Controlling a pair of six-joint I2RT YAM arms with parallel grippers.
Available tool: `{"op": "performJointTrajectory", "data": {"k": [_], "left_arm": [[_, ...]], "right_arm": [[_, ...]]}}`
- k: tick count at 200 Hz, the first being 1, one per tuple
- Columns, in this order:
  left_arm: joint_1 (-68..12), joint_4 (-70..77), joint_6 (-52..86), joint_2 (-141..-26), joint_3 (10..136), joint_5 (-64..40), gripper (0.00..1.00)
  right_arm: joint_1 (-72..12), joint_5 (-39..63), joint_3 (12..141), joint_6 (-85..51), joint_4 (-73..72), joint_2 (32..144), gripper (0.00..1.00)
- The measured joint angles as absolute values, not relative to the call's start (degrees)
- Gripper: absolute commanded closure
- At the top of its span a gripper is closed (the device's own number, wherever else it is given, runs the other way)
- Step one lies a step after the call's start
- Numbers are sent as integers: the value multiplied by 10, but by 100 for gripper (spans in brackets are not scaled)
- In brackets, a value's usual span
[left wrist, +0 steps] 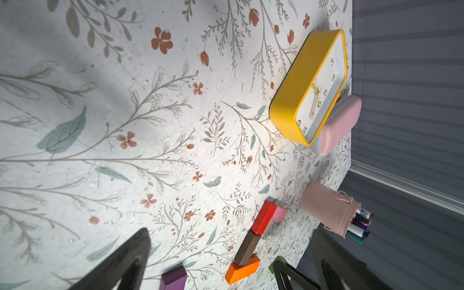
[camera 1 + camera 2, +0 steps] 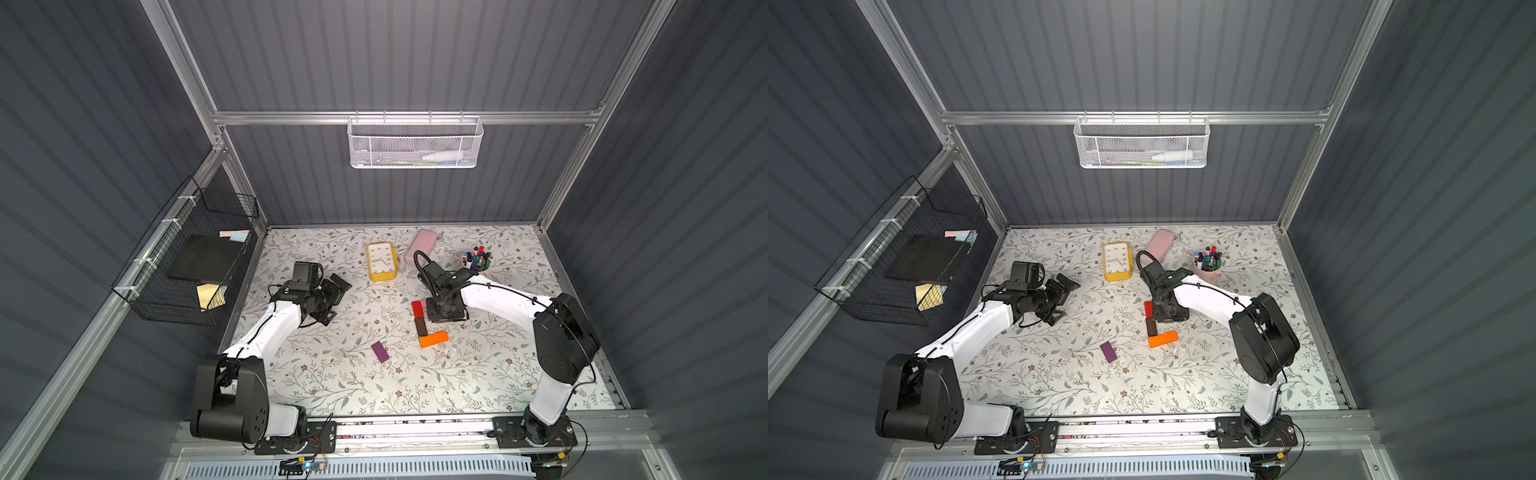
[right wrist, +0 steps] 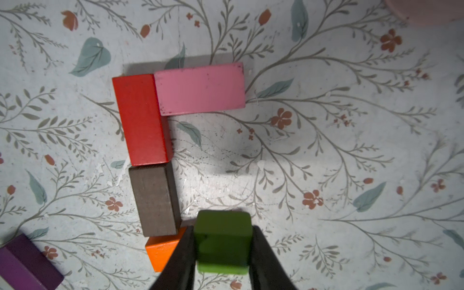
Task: Assemble the number 6 with building blocks
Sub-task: Assemble the building block at the center of the board.
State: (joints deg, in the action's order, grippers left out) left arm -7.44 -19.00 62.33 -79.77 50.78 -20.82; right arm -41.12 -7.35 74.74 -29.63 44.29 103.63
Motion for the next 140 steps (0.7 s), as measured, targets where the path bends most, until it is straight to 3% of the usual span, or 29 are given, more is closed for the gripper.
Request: {"op": "performJointTrajectory", "data": {"k": [140], "left_arm": [[-74, -191, 623, -801, 515, -201, 0]], "right_arm": [[-387, -57, 728, -263, 396, 1075, 67]]}}
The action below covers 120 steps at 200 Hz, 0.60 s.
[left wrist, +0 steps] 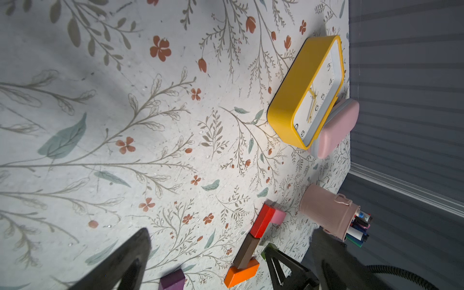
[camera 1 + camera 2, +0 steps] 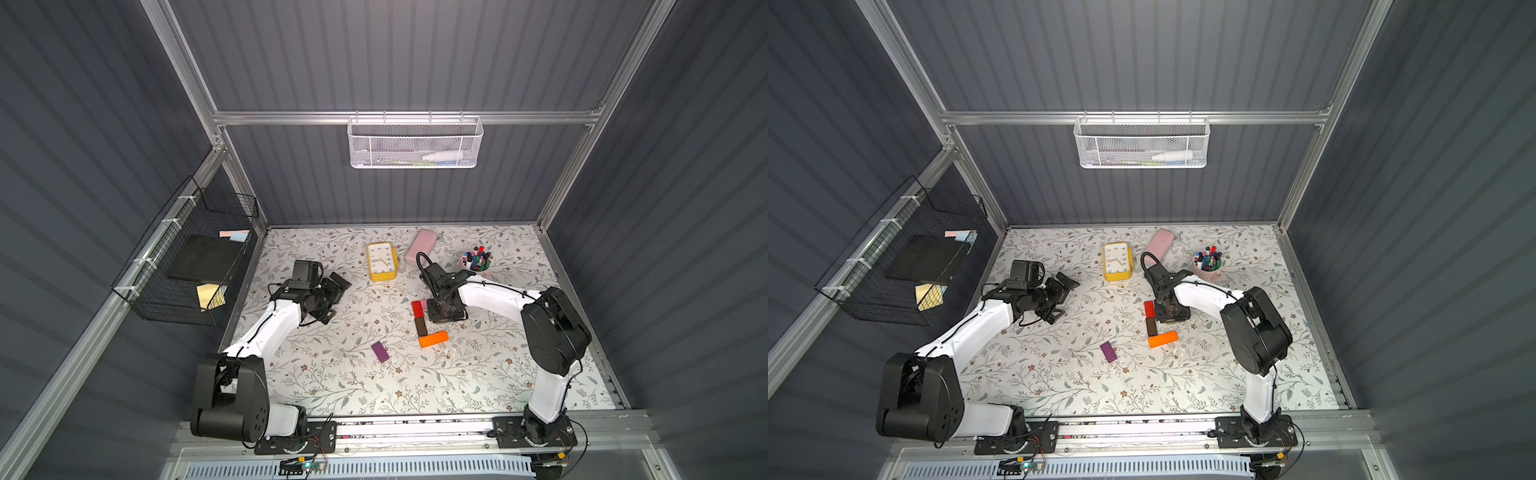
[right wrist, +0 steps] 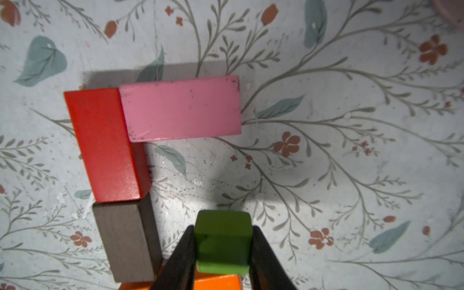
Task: Assemble the number 6 with building blocks
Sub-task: Assemble the building block at the center of the board.
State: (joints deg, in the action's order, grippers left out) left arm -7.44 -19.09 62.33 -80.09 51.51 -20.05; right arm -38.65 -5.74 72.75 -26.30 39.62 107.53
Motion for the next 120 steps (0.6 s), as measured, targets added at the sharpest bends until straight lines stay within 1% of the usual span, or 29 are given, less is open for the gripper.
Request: {"op": "performJointTrajectory", "data": {"k": [120], "left_arm": [[-74, -191, 623, -803, 517, -200, 1]], "right_arm": [[-387, -40, 705, -254, 380, 1075, 67]]}}
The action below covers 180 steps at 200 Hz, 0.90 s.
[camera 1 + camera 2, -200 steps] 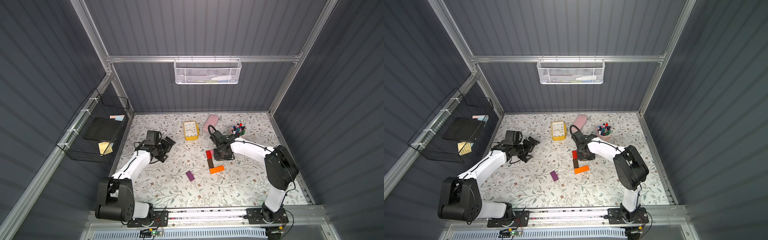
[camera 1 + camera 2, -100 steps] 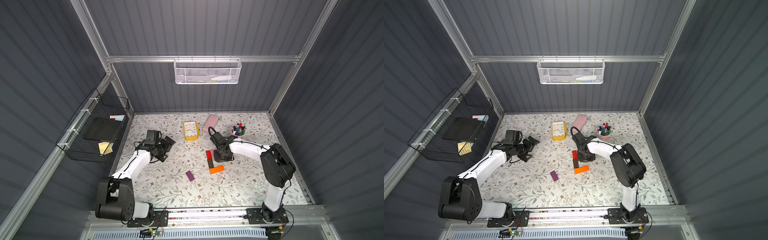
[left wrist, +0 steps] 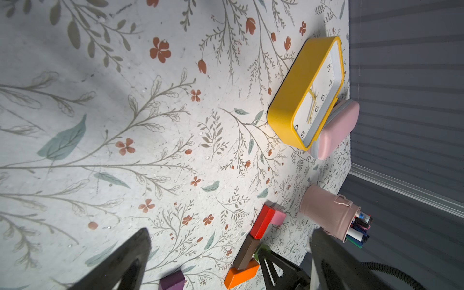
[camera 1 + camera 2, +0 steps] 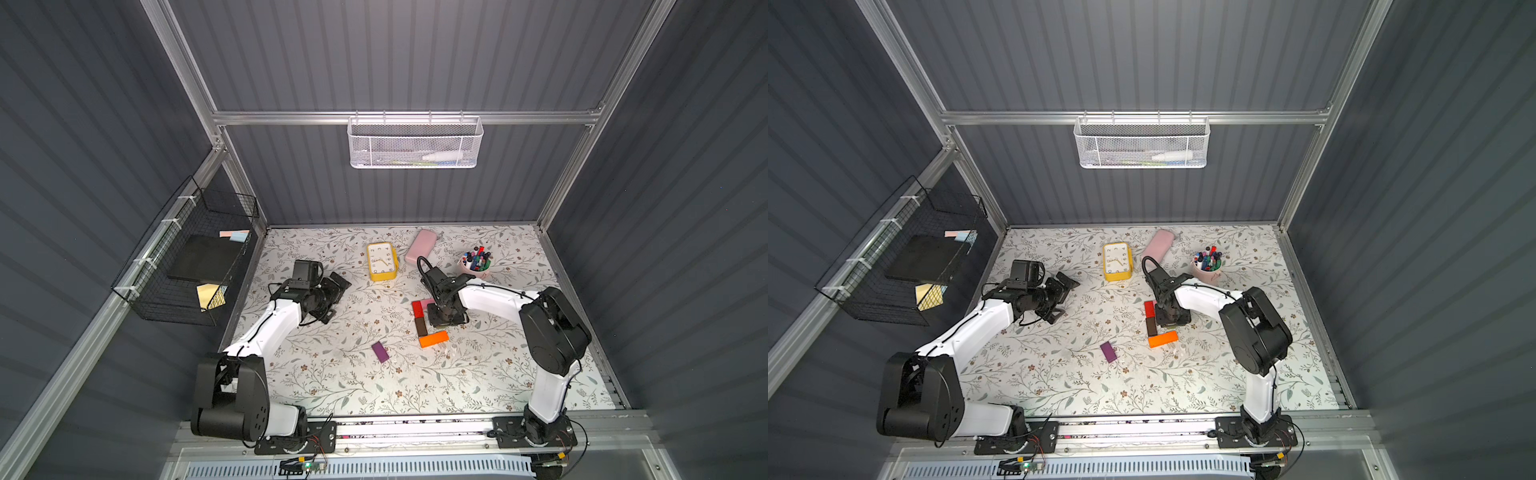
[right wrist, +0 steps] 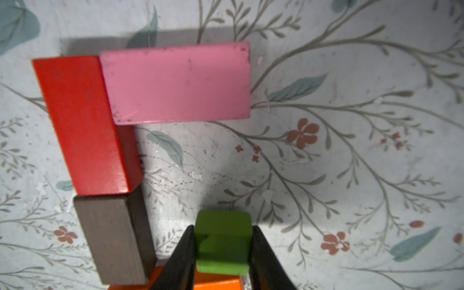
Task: Assemble the number 6 with building blocks
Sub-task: Assemble the building block at the center of the board.
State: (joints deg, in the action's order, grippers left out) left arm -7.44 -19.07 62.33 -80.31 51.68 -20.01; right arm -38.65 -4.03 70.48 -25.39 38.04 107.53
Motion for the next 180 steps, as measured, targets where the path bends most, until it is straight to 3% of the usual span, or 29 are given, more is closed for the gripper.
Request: {"op": "performJointTrajectory", "data": {"k": [180], "left_arm": [[-74, -191, 623, -803, 517, -200, 1]], "right_arm": [[-387, -27, 689, -255, 366, 1073, 67]]}}
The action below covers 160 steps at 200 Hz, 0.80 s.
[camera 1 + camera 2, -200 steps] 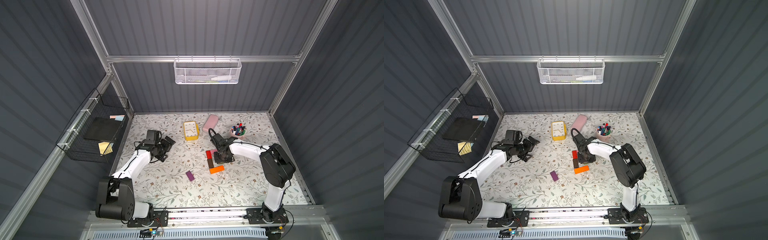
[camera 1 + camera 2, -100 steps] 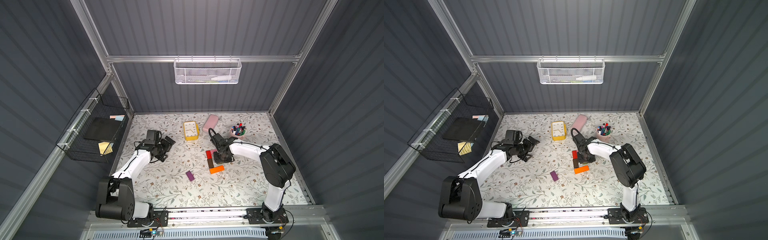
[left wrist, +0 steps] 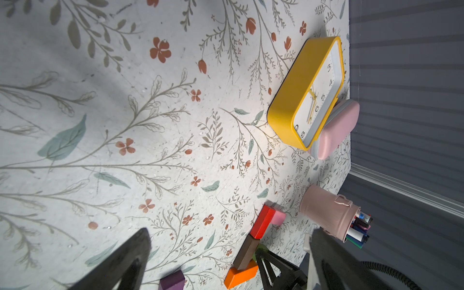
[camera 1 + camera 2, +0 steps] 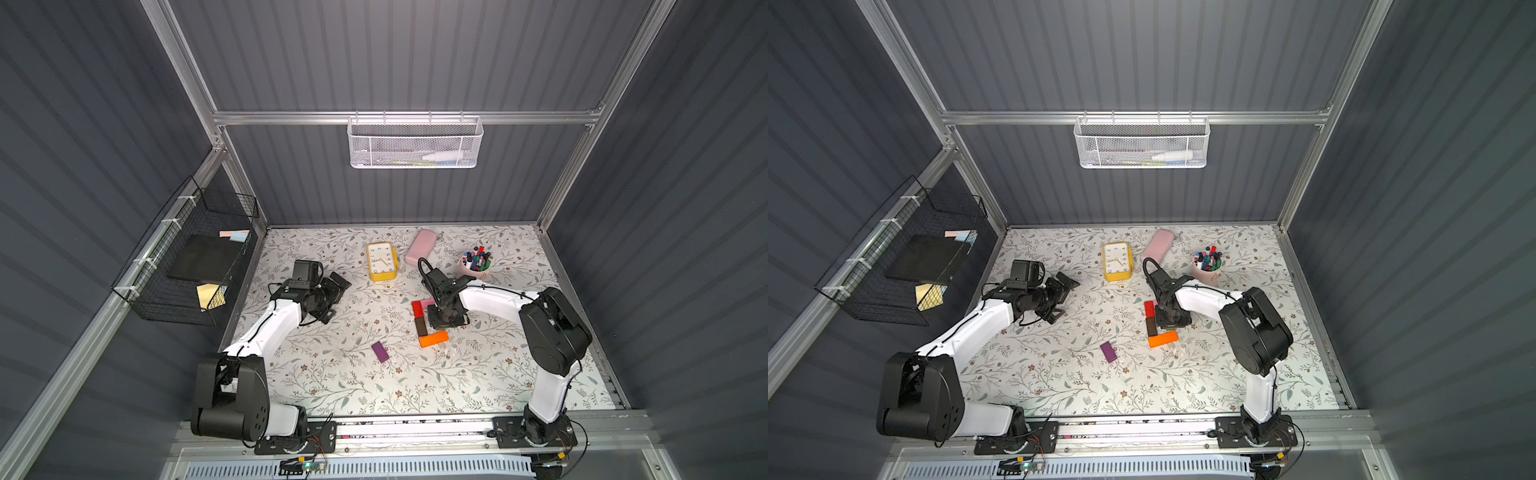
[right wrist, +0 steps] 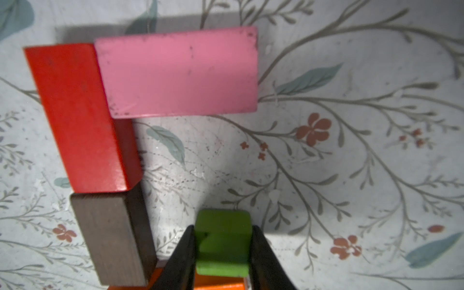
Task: Assemble the number 6 with building blocks
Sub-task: Assemble the building block at the center of the board.
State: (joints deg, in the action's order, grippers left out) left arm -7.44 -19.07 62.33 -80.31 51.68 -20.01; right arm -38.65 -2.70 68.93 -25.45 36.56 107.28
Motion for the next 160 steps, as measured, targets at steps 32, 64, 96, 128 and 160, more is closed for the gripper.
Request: {"op": "performJointTrajectory", "data": {"k": [32, 64, 96, 128, 160], "left_arm": [[-74, -191, 623, -803, 517, -200, 1], [-74, -191, 623, -803, 517, -200, 1], [-74, -191, 623, -803, 517, -200, 1], [-74, -191, 623, -803, 517, -200, 1], [-74, -191, 623, -803, 517, -199, 0]], "right_arm": [[-387, -26, 687, -255, 363, 1072, 67], [-387, -26, 682, -255, 359, 1068, 67], [-387, -26, 678, -255, 356, 1065, 67], [-387, -26, 675, -255, 354, 1063, 67], [-387, -26, 672, -255, 352, 1062, 67]]}}
